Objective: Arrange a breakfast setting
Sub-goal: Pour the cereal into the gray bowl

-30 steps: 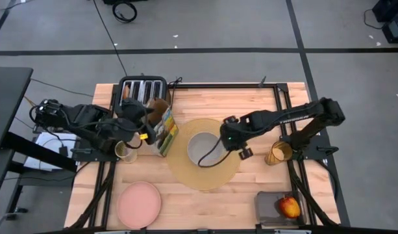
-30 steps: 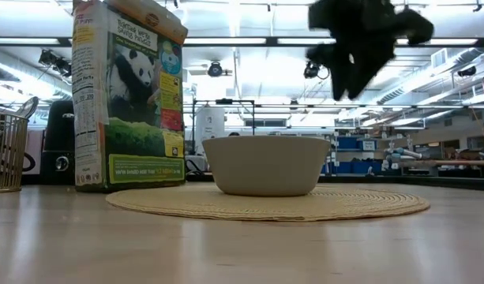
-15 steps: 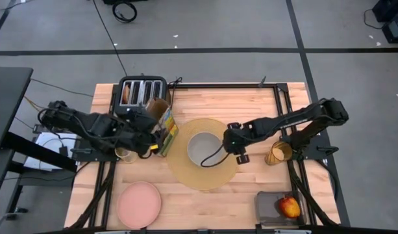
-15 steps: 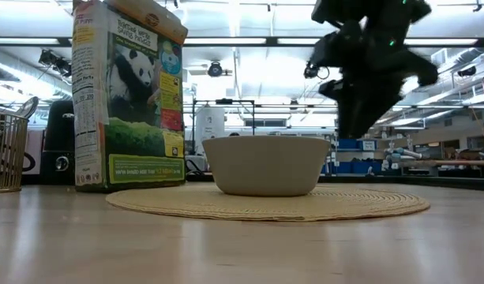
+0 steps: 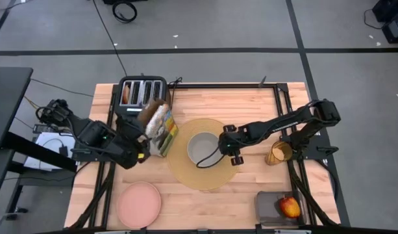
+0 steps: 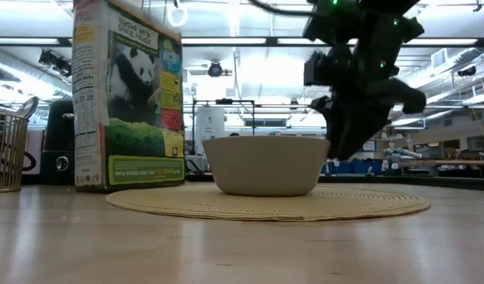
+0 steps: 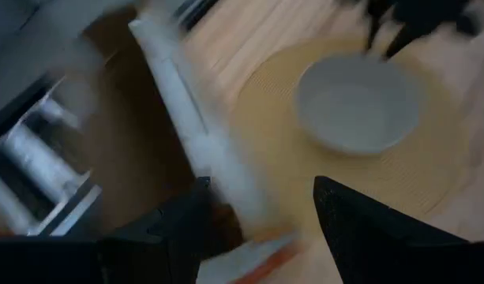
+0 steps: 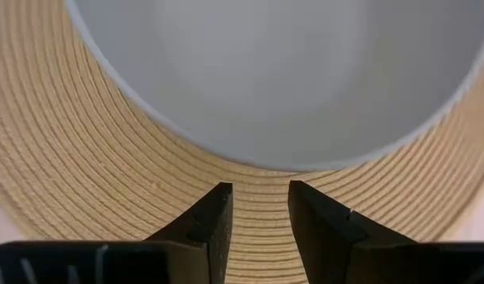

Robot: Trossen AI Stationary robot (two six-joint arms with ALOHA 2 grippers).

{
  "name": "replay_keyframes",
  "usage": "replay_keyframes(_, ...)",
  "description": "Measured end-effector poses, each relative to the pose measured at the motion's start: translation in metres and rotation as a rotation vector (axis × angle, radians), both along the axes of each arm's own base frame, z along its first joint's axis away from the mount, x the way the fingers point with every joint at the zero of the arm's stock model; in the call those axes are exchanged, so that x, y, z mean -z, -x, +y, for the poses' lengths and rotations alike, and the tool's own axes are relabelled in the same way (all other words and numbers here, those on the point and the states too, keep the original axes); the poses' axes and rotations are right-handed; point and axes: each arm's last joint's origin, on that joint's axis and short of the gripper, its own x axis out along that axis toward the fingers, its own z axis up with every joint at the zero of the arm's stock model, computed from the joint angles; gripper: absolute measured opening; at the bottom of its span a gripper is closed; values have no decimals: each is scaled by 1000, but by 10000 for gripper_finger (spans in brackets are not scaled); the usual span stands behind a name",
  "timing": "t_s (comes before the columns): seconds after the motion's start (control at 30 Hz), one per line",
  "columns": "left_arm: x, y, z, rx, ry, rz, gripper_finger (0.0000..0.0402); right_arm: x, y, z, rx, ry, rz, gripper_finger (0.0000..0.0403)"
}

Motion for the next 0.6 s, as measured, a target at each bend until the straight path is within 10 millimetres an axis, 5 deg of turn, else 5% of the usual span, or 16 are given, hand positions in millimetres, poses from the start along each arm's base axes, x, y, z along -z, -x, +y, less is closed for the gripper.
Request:
replay_keyframes(0.3,-1,-1,-9,58,-14,-32,231,-26,12,-2,28,-2,-69,133)
replay_keyframes(0.6,34,-7,-1,-24,-71,56,231,-36,17,-3,97,8,-113,133)
